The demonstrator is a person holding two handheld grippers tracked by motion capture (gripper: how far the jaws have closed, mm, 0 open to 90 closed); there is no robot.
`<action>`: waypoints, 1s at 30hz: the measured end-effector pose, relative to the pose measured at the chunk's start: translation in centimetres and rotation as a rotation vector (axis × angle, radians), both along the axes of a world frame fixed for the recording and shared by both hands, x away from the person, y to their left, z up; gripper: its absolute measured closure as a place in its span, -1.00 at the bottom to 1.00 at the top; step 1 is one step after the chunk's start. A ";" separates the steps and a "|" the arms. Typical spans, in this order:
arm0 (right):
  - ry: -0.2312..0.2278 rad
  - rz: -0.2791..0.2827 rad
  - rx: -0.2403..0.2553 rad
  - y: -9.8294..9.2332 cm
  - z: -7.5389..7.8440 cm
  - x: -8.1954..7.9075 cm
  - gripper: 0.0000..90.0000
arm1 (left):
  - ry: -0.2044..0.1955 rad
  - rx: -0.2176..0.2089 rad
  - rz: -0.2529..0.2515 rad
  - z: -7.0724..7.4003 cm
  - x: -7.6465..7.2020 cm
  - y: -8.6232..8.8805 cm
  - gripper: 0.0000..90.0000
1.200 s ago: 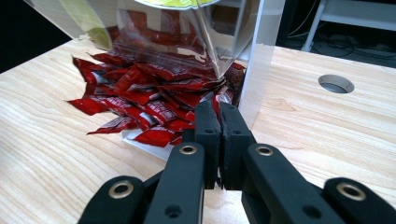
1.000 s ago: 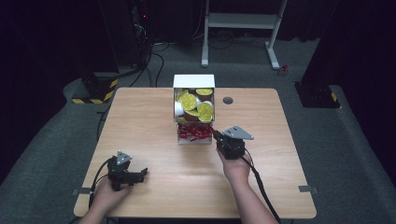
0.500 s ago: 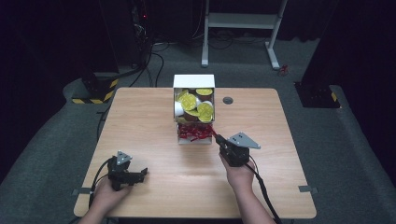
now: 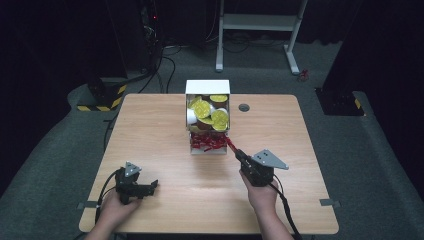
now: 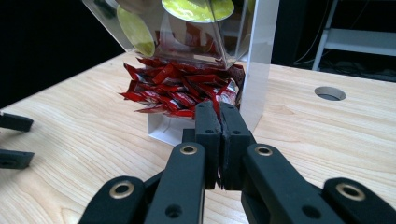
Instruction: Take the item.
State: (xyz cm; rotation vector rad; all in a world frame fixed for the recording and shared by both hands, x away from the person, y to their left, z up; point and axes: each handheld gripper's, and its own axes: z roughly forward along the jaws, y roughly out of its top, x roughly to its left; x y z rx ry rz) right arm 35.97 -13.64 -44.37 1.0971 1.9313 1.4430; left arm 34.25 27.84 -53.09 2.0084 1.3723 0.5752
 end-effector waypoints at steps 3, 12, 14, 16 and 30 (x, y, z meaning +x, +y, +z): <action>-0.005 0.001 0.032 -0.3 -0.3 -0.3 0.96 | -0.002 0.001 -0.001 0.0 0.0 0.0 -0.99; -0.024 0.001 0.011 -0.7 -0.3 -0.7 0.96 | -0.002 -0.001 0.003 0.0 0.0 0.0 -0.99; -0.019 -0.003 0.020 -0.9 -0.3 -0.7 0.97 | -0.001 -0.001 0.003 0.0 0.0 0.0 -0.99; -0.019 -0.006 0.024 -1.1 -0.3 -0.8 0.96 | -0.001 -0.001 0.003 0.0 0.0 0.0 -0.99; -0.027 -0.027 0.034 -2.1 0.2 -1.9 0.97 | -0.002 0.000 0.002 0.0 0.0 0.0 -0.99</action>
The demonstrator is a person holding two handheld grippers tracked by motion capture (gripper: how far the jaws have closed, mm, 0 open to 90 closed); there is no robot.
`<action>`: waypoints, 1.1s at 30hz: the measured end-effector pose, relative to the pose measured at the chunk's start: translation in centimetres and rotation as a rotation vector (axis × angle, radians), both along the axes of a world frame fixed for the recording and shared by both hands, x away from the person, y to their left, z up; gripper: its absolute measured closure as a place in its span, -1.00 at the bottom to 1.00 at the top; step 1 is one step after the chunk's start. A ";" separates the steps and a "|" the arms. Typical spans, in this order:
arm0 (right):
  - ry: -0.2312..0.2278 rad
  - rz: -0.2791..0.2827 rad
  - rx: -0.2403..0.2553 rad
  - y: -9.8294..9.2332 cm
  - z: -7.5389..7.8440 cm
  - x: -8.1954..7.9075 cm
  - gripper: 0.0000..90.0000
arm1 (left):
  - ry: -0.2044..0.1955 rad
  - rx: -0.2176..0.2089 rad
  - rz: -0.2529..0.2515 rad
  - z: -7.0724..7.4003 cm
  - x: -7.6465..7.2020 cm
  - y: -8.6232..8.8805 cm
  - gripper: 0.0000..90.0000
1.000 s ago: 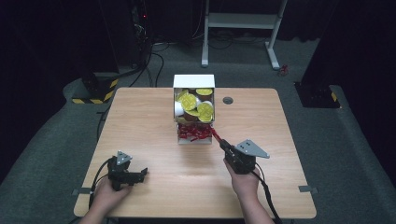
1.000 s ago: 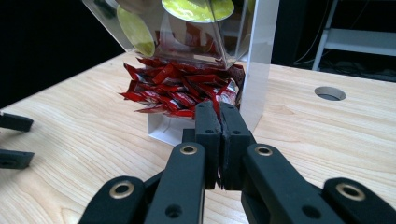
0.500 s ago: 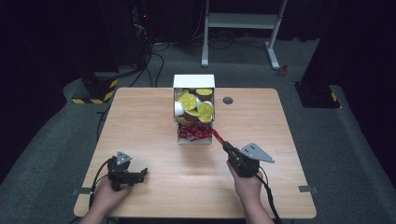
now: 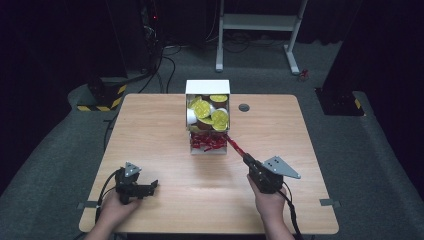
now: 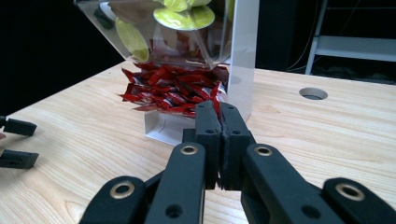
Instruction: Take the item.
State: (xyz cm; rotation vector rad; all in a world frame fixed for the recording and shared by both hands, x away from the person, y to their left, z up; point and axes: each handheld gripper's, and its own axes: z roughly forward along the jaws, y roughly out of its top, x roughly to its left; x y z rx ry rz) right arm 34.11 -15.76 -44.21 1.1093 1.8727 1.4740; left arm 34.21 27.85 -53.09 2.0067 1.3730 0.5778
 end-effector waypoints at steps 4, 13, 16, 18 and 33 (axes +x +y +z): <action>-0.006 -0.007 0.005 -0.3 0.2 -0.2 0.97 | 0.000 0.000 0.000 0.0 0.0 0.0 -0.99; -0.010 -0.019 0.012 -0.9 0.4 -0.6 0.97 | 0.000 0.002 -0.004 0.0 0.1 0.0 -0.99; -0.016 -0.023 0.012 -1.1 0.5 -0.7 0.97 | 0.002 0.003 -0.003 0.0 0.1 0.0 -0.99; -0.020 -0.026 0.013 -1.2 0.6 -0.7 0.97 | -0.001 0.003 -0.003 0.0 0.1 0.0 -0.99; -0.032 -0.074 0.023 -3.1 0.9 -0.6 0.97 | -0.001 0.003 -0.003 0.0 0.1 0.0 -0.99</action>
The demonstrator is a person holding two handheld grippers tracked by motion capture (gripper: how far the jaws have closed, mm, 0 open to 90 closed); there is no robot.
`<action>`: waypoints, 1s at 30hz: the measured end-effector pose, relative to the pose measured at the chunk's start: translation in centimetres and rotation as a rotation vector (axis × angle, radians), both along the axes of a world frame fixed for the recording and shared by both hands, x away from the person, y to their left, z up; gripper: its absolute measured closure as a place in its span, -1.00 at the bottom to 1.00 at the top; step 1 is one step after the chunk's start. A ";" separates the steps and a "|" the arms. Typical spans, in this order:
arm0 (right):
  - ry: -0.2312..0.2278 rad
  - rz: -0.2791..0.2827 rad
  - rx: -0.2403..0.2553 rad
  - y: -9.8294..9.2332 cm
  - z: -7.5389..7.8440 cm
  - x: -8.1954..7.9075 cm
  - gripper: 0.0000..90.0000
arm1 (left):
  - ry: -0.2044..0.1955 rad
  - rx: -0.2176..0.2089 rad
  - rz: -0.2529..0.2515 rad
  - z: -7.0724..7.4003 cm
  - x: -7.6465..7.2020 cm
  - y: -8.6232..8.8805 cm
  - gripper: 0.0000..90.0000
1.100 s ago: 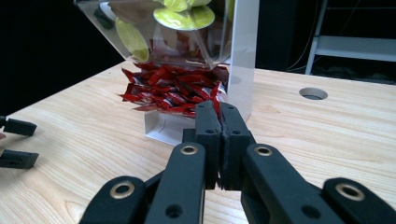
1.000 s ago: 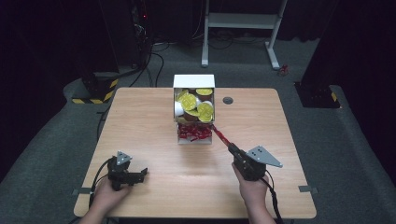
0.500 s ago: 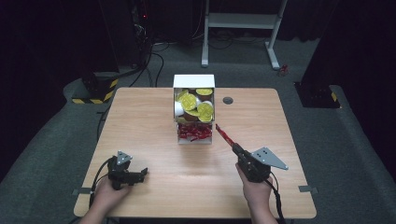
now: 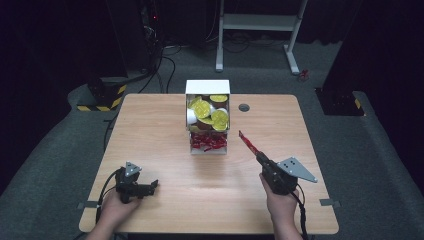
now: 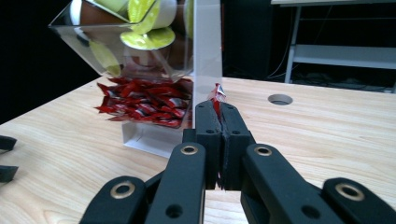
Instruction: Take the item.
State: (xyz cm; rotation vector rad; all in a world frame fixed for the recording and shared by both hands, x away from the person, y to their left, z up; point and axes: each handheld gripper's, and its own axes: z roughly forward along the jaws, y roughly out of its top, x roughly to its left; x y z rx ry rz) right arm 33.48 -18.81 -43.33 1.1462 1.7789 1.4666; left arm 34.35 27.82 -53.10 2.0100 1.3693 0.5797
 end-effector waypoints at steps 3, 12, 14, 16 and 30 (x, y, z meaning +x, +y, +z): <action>-0.002 -0.014 0.001 -0.5 0.0 0.2 0.97 | 0.000 0.000 0.000 0.0 0.0 0.0 -0.99; 0.000 -0.041 0.003 -1.4 -0.2 0.9 0.97 | 0.000 0.000 0.000 0.0 0.0 0.0 -0.99; 0.001 -0.047 0.007 -1.5 -0.3 1.1 0.97 | 0.000 0.000 0.000 0.0 0.0 0.0 -0.99; 0.003 -0.057 0.005 -1.7 -0.4 1.3 0.97 | 0.000 0.001 0.000 0.0 0.0 0.0 -0.99; 0.013 -0.112 -0.012 -3.0 -1.1 2.8 0.97 | -0.001 0.001 0.000 0.0 0.0 0.0 -0.99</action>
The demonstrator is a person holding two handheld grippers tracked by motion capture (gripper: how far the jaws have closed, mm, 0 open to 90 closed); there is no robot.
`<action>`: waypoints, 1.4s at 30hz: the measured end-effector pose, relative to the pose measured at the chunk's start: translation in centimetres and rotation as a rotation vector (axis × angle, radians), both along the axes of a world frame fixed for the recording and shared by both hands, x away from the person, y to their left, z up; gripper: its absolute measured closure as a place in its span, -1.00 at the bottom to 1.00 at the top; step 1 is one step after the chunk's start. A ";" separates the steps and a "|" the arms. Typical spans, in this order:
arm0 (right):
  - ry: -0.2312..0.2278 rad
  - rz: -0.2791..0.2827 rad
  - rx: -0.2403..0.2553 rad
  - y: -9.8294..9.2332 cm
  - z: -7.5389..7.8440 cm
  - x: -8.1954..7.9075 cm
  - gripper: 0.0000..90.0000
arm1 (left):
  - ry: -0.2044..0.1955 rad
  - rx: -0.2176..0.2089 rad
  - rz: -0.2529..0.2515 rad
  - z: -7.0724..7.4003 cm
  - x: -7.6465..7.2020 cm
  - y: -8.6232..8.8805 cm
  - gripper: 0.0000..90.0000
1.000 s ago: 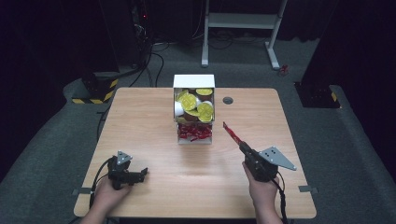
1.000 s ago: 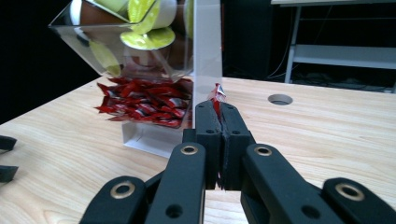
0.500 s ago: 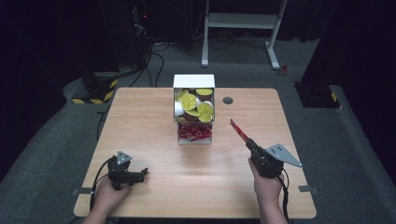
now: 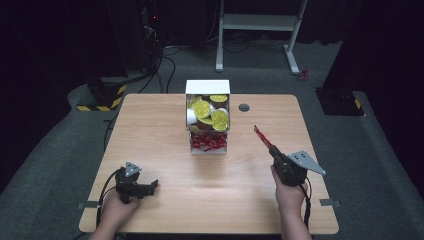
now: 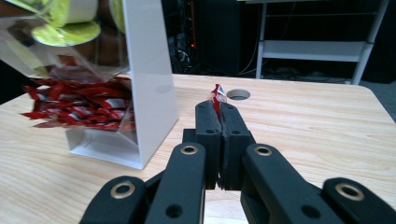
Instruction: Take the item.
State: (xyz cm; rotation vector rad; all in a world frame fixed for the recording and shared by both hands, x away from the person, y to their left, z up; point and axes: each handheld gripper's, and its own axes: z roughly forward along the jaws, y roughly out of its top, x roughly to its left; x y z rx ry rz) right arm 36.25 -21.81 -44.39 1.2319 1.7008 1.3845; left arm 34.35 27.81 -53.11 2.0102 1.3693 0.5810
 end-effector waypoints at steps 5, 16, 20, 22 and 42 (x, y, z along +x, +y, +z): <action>0.006 -0.019 -0.014 -0.4 -0.3 0.6 0.97 | 0.000 0.000 0.000 0.0 0.0 0.0 -0.99; 0.030 -0.046 -0.027 -0.6 -0.8 2.1 0.97 | 0.002 0.000 0.005 0.0 0.0 0.0 -0.99; 0.042 -0.051 -0.044 -0.5 -0.4 2.6 0.97 | 0.002 0.000 0.005 0.0 0.0 0.0 -0.99; 0.042 -0.051 -0.045 -0.4 -0.1 2.9 0.97 | 0.002 0.000 0.005 0.0 0.0 0.0 -0.99; 0.085 -0.065 -0.087 1.1 0.0 6.2 0.97 | 0.005 0.004 0.001 0.0 0.0 0.0 -0.99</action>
